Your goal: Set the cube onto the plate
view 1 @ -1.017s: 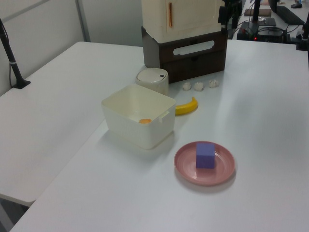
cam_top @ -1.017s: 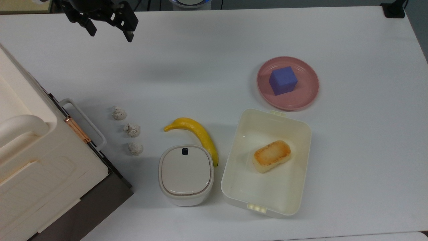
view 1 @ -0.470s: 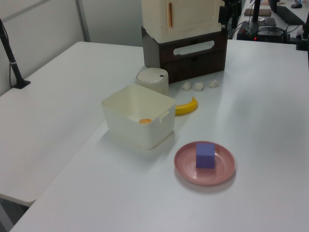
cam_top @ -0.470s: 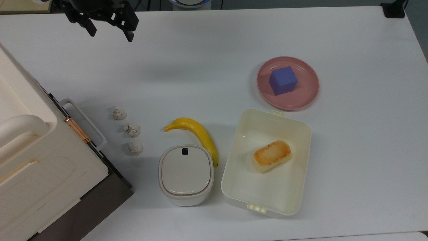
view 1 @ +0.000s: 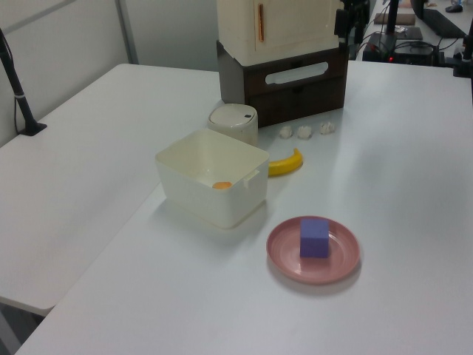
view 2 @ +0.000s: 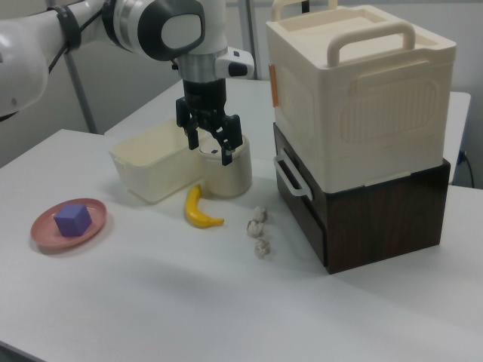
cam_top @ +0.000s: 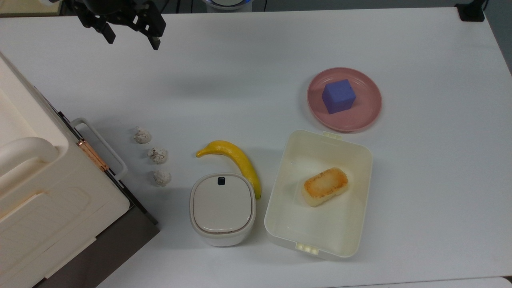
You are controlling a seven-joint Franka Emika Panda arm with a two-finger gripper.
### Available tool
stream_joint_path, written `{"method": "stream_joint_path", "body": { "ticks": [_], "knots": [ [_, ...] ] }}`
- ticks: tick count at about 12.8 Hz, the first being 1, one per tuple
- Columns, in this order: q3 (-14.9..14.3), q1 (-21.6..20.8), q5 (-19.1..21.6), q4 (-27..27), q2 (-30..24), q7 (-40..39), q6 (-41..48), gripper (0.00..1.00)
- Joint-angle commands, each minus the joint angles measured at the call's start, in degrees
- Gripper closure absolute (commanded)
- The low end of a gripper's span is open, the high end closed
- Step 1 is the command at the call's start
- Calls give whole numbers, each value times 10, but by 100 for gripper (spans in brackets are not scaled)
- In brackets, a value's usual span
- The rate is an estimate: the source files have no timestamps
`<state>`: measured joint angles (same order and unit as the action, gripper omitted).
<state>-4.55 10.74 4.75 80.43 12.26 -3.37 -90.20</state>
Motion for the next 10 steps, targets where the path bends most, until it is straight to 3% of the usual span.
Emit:
{"method": "stream_joint_path", "body": {
  "ticks": [1,3,6,10],
  "knots": [
    [2,-5,1,9,-2,-36,13,0],
    [5,-8,0,24,5,-55,11,0],
    [5,-48,-2,33,12,-93,12,0],
    [2,-46,-3,42,8,-95,13,0]
  ]
}}
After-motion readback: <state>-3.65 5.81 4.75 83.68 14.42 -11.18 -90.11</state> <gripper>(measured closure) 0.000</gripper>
